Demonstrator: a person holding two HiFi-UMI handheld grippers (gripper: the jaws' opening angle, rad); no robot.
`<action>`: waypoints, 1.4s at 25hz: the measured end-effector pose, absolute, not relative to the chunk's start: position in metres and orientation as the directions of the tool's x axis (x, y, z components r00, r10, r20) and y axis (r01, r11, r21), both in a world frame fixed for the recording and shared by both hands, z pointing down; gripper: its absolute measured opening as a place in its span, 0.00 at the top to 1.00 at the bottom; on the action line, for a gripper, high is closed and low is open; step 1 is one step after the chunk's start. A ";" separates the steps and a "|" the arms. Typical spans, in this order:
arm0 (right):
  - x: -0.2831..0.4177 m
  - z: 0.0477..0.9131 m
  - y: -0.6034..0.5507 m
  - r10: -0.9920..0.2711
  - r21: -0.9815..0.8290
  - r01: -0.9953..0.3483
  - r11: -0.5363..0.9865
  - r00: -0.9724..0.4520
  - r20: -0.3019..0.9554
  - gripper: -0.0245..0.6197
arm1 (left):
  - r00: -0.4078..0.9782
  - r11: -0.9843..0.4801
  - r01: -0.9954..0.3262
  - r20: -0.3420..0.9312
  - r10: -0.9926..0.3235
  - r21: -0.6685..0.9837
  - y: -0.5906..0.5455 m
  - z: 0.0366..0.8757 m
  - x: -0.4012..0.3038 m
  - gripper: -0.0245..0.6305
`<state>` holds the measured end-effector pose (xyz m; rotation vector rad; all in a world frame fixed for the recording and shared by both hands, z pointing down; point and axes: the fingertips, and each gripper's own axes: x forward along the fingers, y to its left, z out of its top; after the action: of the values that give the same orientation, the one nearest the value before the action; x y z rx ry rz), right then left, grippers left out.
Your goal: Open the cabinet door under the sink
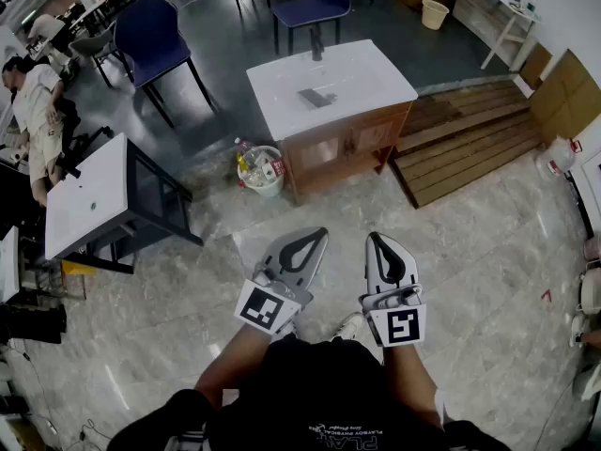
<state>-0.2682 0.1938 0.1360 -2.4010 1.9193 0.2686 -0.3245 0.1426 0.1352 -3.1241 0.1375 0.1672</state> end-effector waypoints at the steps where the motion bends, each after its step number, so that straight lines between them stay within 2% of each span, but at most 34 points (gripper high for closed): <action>1: -0.266 0.137 0.194 -0.962 0.063 -0.972 -0.226 0.212 -0.172 0.93 | 0.990 -0.996 -0.092 -0.110 -0.090 -0.007 0.142 0.135 -0.323 0.93; 6: -0.254 0.139 0.201 -0.961 0.054 -0.972 -0.228 0.216 -0.171 0.93 | 0.989 -0.995 -0.101 -0.107 -0.099 -0.014 0.144 0.139 -0.311 0.93; 12: -0.230 0.133 0.225 -0.951 0.022 -0.976 -0.216 0.205 -0.231 0.93 | 0.987 -0.992 -0.125 -0.101 -0.122 -0.023 0.158 0.141 -0.290 0.93; 21: -0.187 0.148 0.240 -0.962 0.019 -0.981 -0.195 0.188 -0.199 0.93 | 0.989 -0.989 -0.142 -0.036 -0.141 -0.038 0.180 0.157 -0.256 0.93; 35: -0.120 0.171 0.146 -0.980 0.024 -0.987 -0.159 0.155 -0.125 0.93 | 0.991 -0.991 -0.131 -0.018 -0.131 -0.028 0.088 0.182 -0.175 0.93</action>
<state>-0.1202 0.1462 0.1711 -2.3389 1.9947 0.1707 -0.1755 0.0885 0.1824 -3.1061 0.2046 0.0251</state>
